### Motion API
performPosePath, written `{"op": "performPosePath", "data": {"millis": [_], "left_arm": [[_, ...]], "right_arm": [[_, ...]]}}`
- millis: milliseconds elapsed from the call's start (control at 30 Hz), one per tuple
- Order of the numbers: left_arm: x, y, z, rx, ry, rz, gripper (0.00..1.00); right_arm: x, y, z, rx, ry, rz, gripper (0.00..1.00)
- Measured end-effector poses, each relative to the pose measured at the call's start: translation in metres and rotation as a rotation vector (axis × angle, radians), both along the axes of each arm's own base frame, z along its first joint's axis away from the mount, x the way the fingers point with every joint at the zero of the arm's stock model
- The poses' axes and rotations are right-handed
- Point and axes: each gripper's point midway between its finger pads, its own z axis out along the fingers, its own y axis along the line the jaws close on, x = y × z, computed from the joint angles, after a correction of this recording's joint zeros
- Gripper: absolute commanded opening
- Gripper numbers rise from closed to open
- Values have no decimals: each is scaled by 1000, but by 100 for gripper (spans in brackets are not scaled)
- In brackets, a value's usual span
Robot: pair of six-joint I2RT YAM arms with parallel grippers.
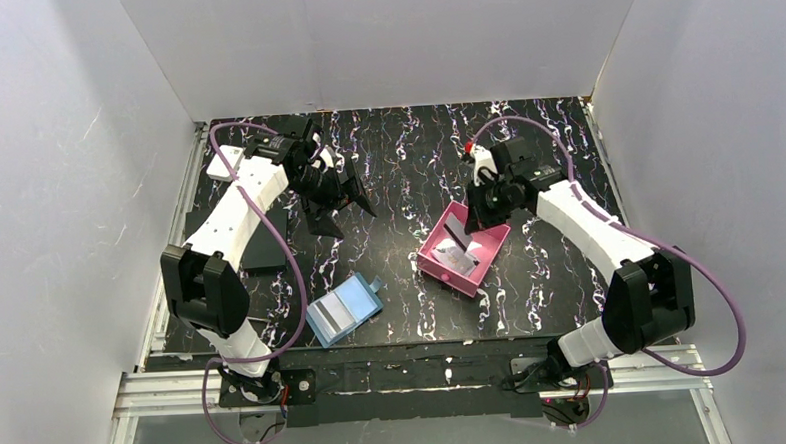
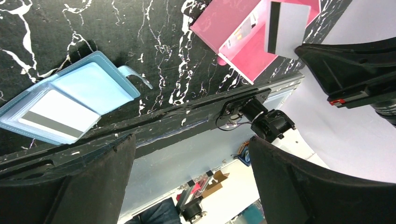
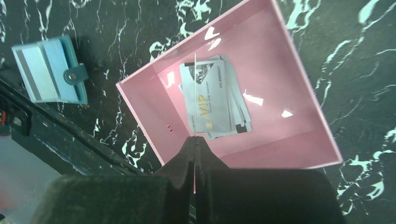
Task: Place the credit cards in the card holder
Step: Pick up the credit card from the storage box.
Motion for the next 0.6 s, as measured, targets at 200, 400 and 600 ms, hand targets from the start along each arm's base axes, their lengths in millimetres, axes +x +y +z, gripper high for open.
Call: {"op": "performPosePath", "data": {"millis": [200,400,600], "left_arm": [[11,-11,-1,-69,-38,27,89],[19,-21,-3,-166,-120,116,88],[22,-32,22,-311,-268,165,88]], "right_arm": [[19,-9,28,13,-34,-70,1],[27,-13,42,10,-45,-123,1],[29,-13,44,21,-25,-181,1]]}}
